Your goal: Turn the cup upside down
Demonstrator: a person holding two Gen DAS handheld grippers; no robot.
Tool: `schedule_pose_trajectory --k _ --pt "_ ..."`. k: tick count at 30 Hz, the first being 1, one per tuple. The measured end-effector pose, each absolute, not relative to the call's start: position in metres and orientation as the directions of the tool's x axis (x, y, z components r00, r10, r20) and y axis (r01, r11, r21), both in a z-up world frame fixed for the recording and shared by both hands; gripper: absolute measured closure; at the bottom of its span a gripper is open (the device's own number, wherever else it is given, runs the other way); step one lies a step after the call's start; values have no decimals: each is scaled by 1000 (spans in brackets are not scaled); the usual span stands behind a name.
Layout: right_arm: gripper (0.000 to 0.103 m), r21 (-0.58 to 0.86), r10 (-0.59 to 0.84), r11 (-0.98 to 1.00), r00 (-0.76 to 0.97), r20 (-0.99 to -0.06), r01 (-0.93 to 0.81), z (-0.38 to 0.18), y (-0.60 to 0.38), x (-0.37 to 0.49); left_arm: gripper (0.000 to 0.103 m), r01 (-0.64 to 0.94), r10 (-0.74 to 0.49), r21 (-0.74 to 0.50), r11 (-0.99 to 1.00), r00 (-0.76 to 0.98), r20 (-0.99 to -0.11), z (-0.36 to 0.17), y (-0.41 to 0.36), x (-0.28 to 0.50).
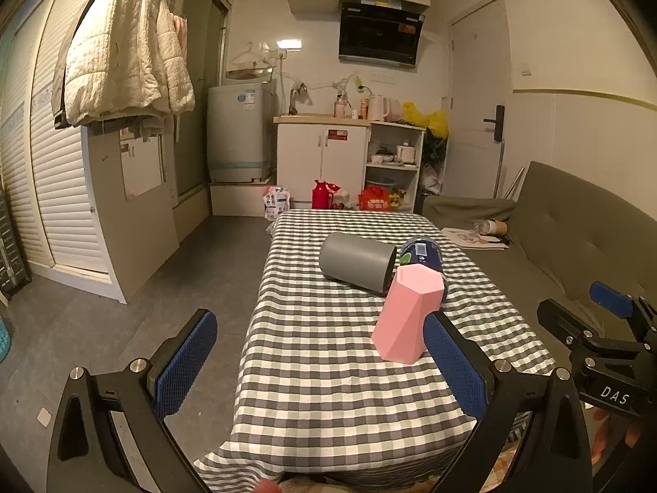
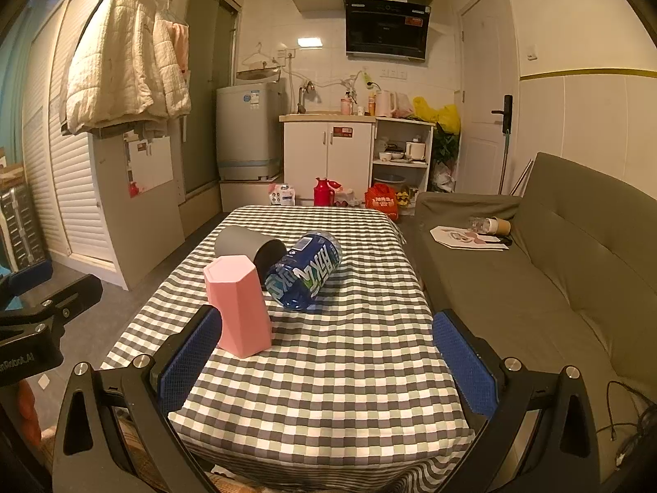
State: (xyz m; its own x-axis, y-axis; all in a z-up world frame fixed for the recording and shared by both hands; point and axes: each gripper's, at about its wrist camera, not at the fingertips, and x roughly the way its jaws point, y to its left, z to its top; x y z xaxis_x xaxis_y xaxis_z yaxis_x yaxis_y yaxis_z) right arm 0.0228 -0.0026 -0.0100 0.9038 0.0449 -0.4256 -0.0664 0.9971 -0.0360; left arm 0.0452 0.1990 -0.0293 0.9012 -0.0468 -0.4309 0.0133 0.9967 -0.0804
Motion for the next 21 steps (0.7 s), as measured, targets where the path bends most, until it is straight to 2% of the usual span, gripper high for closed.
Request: schedule_pose_trajectory --k 21 --pt "0 -36 34 998 899 -437 -55 -13 -5 26 0 14 -47 -79 997 901 -432 -29 198 45"
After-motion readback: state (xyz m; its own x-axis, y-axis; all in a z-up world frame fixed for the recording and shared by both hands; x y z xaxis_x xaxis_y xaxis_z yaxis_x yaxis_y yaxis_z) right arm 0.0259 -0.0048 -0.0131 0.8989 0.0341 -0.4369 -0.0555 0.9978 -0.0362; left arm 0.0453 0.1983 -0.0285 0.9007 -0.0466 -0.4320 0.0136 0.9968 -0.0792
